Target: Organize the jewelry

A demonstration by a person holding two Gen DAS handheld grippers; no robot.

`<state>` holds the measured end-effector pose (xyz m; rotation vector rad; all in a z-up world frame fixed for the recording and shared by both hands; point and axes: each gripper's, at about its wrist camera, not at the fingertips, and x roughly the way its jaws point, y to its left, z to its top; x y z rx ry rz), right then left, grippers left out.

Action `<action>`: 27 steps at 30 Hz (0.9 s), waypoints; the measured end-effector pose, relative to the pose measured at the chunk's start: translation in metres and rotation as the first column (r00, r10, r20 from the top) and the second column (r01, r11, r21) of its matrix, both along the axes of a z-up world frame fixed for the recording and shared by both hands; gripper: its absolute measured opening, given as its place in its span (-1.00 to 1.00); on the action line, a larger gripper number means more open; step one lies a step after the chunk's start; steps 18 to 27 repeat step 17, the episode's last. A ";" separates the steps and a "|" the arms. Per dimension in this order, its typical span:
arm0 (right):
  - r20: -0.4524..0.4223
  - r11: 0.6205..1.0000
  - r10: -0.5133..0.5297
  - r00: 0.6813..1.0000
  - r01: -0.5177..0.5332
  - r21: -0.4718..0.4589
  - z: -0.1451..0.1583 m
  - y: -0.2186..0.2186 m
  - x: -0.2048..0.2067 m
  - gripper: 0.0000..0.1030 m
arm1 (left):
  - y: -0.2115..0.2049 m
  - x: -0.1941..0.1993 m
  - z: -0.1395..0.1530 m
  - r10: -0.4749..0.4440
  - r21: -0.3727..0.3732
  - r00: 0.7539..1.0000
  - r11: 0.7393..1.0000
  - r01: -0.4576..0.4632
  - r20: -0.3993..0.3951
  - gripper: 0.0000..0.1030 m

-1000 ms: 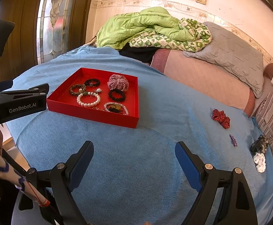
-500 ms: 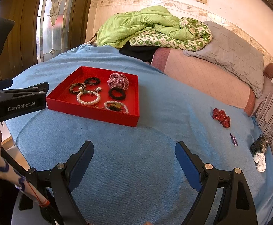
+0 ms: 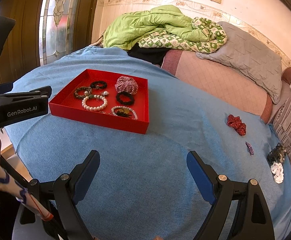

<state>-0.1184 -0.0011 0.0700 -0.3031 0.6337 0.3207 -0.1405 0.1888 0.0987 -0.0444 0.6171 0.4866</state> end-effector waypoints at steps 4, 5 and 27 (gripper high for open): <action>0.000 1.000 0.001 1.000 -0.001 -0.001 0.001 0.000 0.001 0.77 | 0.000 0.000 0.000 0.001 -0.001 1.000 1.000 -0.001 -0.002 1.00; 0.000 1.000 0.001 1.000 -0.001 -0.001 0.001 0.000 0.001 0.77 | 0.000 0.000 0.000 0.002 -0.001 1.000 1.000 -0.002 -0.001 1.00; -0.057 0.998 -0.035 0.998 0.038 0.050 0.001 -0.018 0.011 0.77 | -0.007 0.004 -0.004 -0.046 0.004 0.998 0.999 0.046 -0.042 1.00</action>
